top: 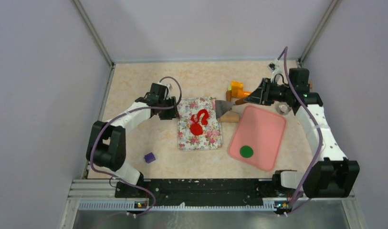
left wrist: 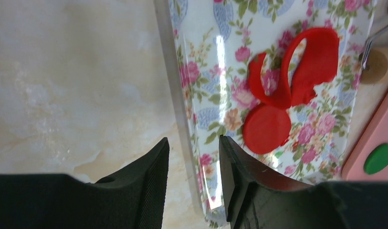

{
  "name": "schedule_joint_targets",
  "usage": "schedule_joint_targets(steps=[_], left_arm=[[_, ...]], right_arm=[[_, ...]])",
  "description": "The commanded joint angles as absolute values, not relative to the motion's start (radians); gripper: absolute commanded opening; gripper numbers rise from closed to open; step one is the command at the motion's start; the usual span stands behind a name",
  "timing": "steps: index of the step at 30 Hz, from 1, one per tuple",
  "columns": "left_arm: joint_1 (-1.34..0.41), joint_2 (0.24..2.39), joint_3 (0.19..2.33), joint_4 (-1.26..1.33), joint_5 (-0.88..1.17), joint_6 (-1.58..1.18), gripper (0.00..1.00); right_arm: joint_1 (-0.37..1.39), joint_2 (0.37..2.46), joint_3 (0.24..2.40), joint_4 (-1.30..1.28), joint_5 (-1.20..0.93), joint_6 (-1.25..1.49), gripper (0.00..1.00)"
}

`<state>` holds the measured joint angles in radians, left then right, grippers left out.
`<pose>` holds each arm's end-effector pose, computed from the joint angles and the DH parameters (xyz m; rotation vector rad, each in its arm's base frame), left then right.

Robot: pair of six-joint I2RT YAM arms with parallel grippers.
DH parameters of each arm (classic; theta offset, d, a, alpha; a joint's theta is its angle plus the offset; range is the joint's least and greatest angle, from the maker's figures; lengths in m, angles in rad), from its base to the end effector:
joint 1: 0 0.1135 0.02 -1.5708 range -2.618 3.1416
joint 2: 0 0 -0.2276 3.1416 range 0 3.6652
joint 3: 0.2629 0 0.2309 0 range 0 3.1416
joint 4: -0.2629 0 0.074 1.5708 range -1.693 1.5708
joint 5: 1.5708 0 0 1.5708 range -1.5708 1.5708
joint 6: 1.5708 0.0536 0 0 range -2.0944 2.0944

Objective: Roll out the dumpling wrappers from the dough

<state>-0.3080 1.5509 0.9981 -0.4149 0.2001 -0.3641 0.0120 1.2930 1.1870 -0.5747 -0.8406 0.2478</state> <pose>0.2908 -0.1037 0.1708 0.0082 2.5914 -0.5111 0.2704 0.0432 0.2994 -0.2015 2.1816 1.0820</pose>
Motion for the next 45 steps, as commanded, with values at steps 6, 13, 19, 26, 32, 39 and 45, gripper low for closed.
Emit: schedule_joint_targets(steps=[6,13,19,26,32,39,45], left_arm=[[-0.304,1.776,1.132,-0.355,0.143,-0.527,0.45],[-0.302,1.842,1.157,-0.387,0.048,-0.585,0.29],[-0.275,1.767,1.099,-0.434,-0.068,-0.695,0.00],[-0.236,1.622,0.979,-0.500,-0.111,-0.788,0.00],[-0.234,1.564,0.895,-0.475,-0.086,-0.811,0.00],[-0.221,1.557,0.864,-0.462,-0.062,-0.825,0.00],[-0.195,1.565,0.870,-0.458,-0.055,-0.819,0.00]], right_arm=[[0.021,1.073,1.082,-0.713,-0.841,0.142,0.00],[0.021,1.087,1.097,-0.717,-0.886,0.102,0.00],[0.041,1.159,0.990,-0.518,-0.831,0.204,0.00],[0.121,1.315,0.928,-0.256,-0.872,0.347,0.00],[0.157,1.376,0.909,-0.221,-0.871,0.341,0.00],[0.189,1.425,0.860,-0.117,-0.902,0.342,0.00],[0.216,1.454,0.844,-0.145,-0.906,0.270,0.00]])
